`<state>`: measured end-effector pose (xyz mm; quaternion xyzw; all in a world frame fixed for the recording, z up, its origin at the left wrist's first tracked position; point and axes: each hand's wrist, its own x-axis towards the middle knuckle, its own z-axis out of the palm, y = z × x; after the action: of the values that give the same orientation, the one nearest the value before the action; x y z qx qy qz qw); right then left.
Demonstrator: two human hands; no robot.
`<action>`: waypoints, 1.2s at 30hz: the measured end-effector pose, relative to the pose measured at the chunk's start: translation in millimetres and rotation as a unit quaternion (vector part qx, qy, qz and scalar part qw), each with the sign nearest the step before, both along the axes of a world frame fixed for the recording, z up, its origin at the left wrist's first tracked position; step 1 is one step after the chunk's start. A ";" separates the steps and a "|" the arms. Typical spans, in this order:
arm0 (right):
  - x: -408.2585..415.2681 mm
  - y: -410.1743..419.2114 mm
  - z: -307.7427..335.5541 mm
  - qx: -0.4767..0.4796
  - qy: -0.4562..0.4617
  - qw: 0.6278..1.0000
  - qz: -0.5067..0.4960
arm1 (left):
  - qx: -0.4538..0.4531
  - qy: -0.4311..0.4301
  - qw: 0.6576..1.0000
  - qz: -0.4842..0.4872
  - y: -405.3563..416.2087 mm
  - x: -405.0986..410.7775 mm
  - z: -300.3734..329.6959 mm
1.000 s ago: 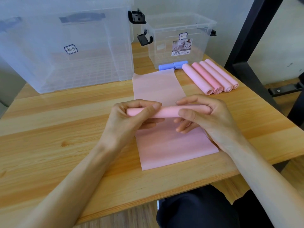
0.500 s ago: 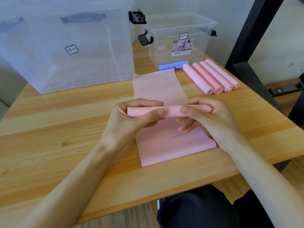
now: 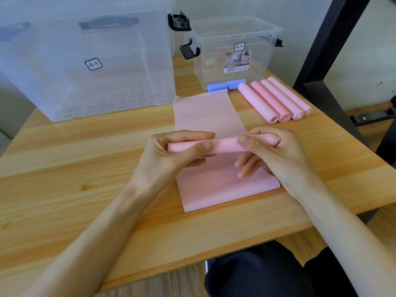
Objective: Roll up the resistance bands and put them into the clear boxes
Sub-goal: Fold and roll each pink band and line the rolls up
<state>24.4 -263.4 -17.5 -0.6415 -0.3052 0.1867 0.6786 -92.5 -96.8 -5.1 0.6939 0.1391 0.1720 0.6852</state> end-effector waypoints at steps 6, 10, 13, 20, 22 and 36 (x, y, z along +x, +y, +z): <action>1.7 0.7 -1.4 0.003 0.006 1.000 0.002 | 0.020 0.002 1.000 0.013 -1.0 0.3 -0.1; 2.4 0.8 -1.4 0.016 -0.004 1.000 0.025 | 0.011 0.012 1.000 0.015 -1.8 0.7 0.4; 1.7 0.7 -1.3 0.022 -0.018 0.999 0.019 | 0.003 0.007 1.000 0.019 -1.1 1.4 0.0; 1.4 -0.9 -1.8 -0.011 -0.001 1.000 -0.003 | 0.056 -0.004 0.998 0.020 0.1 2.1 -2.2; 2.1 -0.3 -2.6 -0.014 0.007 1.000 -0.004 | 0.071 0.004 0.997 0.020 0.1 1.6 -2.9; 1.9 0.2 -1.3 0.037 -0.018 0.999 -0.012 | 0.004 0.000 1.000 0.019 -0.1 2.2 -1.6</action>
<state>26.3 -263.2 -18.8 -0.6228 -0.3165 0.1561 0.6983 -90.3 -96.9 -6.7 0.6935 0.1516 0.1860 0.6793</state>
